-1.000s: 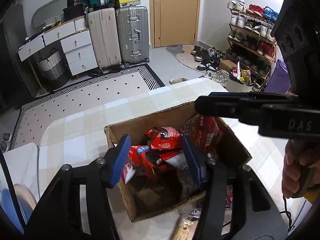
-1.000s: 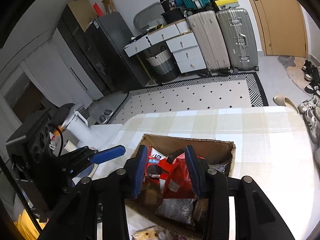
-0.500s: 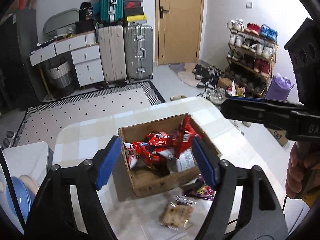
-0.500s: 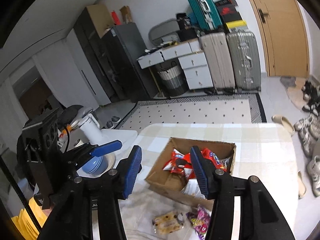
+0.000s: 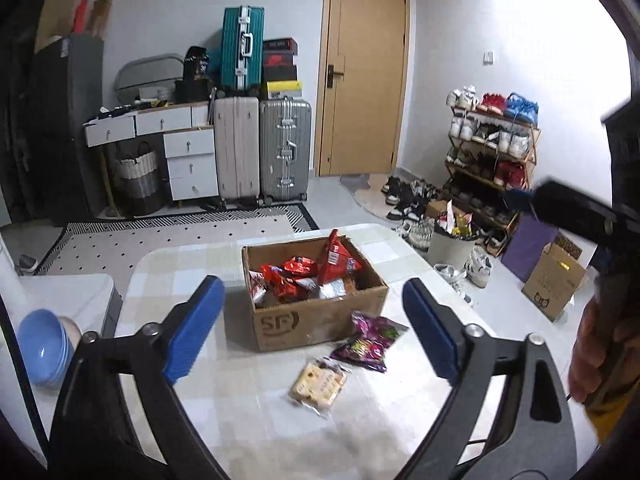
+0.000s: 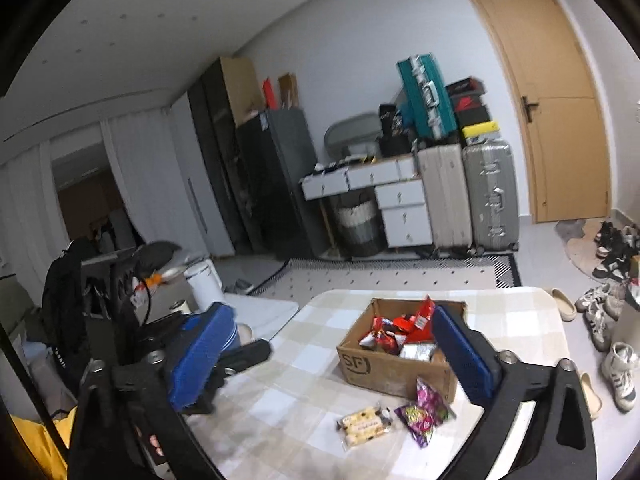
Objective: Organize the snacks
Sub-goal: 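Move both tools back toward the cracker pack and purple bag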
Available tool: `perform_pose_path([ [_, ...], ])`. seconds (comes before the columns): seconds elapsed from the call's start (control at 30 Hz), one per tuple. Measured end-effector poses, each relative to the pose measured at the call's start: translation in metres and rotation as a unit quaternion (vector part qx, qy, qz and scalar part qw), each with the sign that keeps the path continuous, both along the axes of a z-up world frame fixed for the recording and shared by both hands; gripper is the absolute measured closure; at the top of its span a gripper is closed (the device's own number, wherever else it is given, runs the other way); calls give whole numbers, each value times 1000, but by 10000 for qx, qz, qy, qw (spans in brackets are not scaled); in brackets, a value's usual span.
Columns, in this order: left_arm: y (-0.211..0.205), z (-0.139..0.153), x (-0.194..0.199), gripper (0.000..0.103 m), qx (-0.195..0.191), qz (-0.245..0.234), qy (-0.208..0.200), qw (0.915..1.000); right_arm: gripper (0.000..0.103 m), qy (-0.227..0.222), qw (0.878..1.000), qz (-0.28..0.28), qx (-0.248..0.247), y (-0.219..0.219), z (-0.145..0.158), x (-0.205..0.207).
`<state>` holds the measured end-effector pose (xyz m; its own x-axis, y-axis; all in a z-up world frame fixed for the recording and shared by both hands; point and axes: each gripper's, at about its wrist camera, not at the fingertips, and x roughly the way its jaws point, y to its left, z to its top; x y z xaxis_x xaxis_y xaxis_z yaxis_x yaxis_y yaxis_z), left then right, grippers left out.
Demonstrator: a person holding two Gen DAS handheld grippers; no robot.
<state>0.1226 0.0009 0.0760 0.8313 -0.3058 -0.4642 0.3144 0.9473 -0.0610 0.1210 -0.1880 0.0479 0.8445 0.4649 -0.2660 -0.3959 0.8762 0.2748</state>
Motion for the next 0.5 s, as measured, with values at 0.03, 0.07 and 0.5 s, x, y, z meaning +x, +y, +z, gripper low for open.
perform_pose_path([
  [0.03,1,-1,-11,0,-45,24,-41,10000,1,-62,10000,-77,1,-1,-9,-12],
  [0.07,2,-3,-26,1,-86,34,-107,9999,1,-85,9999,-100,9,-2,-15,-19],
  [0.5,16,-60,-92,1,-95,646,89,9978,1,-153,9969,-691,-329,-4,-84,-83],
])
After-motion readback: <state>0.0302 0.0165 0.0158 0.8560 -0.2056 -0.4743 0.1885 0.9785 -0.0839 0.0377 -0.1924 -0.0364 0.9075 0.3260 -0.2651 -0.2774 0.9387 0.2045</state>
